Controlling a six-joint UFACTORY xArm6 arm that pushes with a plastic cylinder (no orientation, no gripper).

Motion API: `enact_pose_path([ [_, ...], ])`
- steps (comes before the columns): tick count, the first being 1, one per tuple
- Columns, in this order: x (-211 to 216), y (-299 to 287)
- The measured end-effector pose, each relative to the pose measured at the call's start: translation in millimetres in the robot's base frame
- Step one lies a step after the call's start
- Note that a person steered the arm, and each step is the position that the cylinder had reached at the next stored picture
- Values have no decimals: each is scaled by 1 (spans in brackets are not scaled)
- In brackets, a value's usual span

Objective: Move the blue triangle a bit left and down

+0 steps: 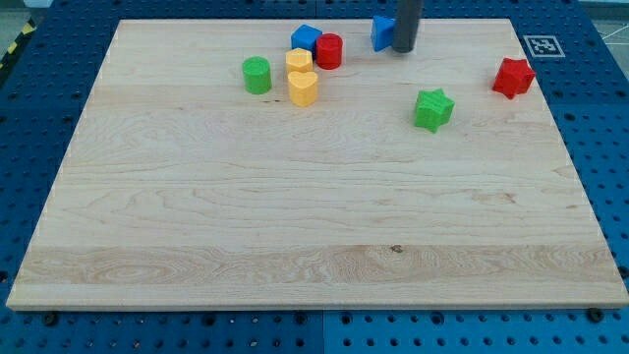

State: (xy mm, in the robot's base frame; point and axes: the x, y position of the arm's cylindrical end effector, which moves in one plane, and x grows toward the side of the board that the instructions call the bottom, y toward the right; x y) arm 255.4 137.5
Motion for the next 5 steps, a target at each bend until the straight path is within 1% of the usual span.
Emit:
enact_pose_path([
  [1,-18,16],
  [2,-35,14],
  [3,-46,-5],
  [5,-44,-59],
])
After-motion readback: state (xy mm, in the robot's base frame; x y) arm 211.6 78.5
